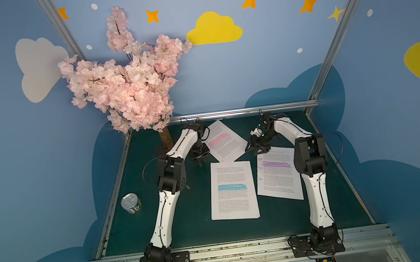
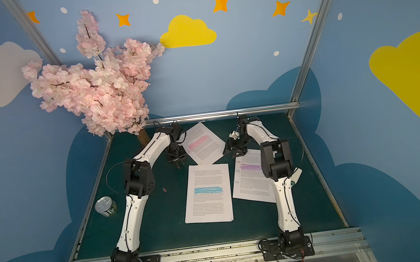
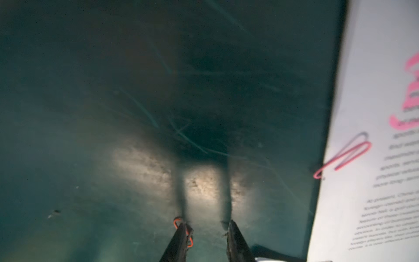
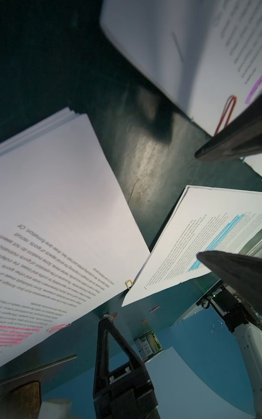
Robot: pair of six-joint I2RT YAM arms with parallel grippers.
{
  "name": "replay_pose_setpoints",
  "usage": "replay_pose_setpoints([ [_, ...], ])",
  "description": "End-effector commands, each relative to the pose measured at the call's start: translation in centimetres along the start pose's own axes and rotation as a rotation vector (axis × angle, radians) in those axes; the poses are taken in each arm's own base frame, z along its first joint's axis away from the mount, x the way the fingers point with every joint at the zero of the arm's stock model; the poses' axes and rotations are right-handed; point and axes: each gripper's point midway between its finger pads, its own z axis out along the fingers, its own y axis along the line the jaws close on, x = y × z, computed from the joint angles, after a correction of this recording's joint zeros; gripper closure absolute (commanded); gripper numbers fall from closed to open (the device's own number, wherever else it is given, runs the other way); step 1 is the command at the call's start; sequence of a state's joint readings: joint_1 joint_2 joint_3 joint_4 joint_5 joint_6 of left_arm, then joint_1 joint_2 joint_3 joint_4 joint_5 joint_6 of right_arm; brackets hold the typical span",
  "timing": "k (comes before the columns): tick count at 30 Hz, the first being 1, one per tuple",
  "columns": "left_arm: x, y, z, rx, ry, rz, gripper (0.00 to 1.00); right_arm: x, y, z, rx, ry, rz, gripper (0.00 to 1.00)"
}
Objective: Unclip the paperclips from the documents
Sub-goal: Move the paper clip at the center of the board.
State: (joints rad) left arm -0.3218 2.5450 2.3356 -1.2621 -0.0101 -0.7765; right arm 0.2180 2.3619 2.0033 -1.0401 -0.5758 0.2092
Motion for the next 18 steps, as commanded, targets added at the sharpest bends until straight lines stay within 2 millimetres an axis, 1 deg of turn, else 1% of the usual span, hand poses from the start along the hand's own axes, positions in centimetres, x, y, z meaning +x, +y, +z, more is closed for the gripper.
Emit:
replay_pose_setpoints([
  [1, 0.1, 0.8, 0.4, -0.012, 0.042, -0.111, 0.71, 0.2, 1.5, -1.2, -0.028, -0.025, -0.026, 0.37],
  [6, 0.5, 2.2, 0.5, -0.061, 0.05, -0.109, 0.77, 0.6, 1.3, -1.4, -0.019, -0.026, -0.029, 0.37],
  [7, 0.7, 2.6, 0.5, -0.072, 0.053, -0.096, 0.79, 0.8, 1.3, -1.4, -0.018, -0.023, -0.028, 0.37],
  [10, 1.8, 3.9, 0.6, -0.115, 0.065, -0.047, 0.82, 0.7, 1.1, -1.5, -0.016, -0.026, -0.025, 0.37],
  [13, 3.1, 6.2, 0.6, -0.171, 0.073, -0.023, 0.84, 0.7, 1.1, -1.5, -0.023, -0.027, -0.015, 0.37],
  [15, 3.9, 7.9, 1.0, -0.182, 0.085, -0.035, 0.86, 0.6, 1.2, -1.5, -0.027, -0.03, -0.014, 0.37],
  [18, 4.8, 10.6, 0.8, -0.199, 0.087, -0.058, 0.87, 0.6, 1.3, -1.5, -0.033, -0.034, -0.013, 0.37],
])
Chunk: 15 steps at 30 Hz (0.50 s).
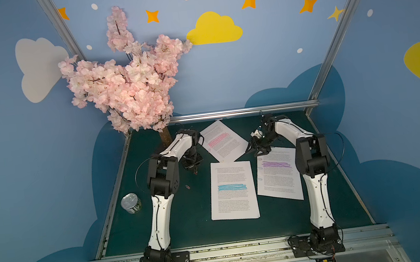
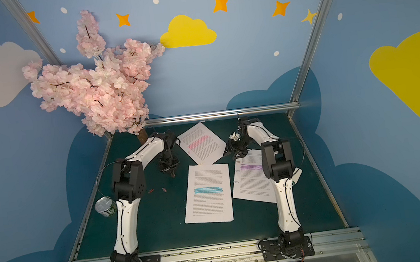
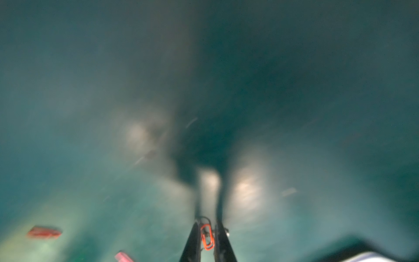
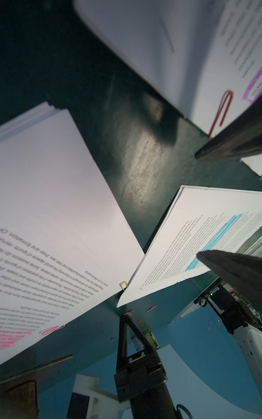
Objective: Unclip the paperclips from the documents
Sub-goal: Move the paper clip at the center of the board.
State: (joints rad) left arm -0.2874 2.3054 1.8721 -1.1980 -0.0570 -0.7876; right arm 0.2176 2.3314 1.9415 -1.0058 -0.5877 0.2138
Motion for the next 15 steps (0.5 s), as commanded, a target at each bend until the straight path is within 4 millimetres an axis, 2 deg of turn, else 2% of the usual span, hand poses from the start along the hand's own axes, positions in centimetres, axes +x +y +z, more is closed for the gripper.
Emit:
replay_pose_setpoints([
  [1, 0.4, 3.9, 0.9, -0.073, 0.004, -0.006, 0.87, 0.0, 1.3, -1.5, -0.022, -0.033, -0.014, 0.37],
  [4, 1.0, 6.3, 0.9, -0.108, 0.005, -0.003, 0.88, -0.1, 1.5, -1.6, -0.023, -0.036, -0.022, 0.37],
  [7, 1.2, 7.7, 0.5, -0.11, -0.013, -0.004, 0.86, -0.3, 1.7, -1.9, -0.017, -0.038, -0.032, 0.37],
  [8, 1.1, 7.8, 0.4, -0.103, -0.023, -0.001, 0.82, -0.4, 1.7, -1.9, -0.014, -0.039, -0.036, 0.36],
  [10, 0.7, 7.4, -0.6, -0.075, -0.051, 0.016, 0.67, -0.9, 1.5, -2.0, 0.004, -0.045, -0.049, 0.33],
  [13, -0.4, 5.7, -2.6, -0.004, -0.098, 0.041, 0.45, -2.3, 0.9, -2.5, 0.035, -0.066, -0.069, 0.29],
  [15, -1.3, 4.5, -4.2, 0.035, -0.139, 0.052, 0.38, -3.7, 0.9, -3.1, 0.027, -0.088, -0.074, 0.27],
])
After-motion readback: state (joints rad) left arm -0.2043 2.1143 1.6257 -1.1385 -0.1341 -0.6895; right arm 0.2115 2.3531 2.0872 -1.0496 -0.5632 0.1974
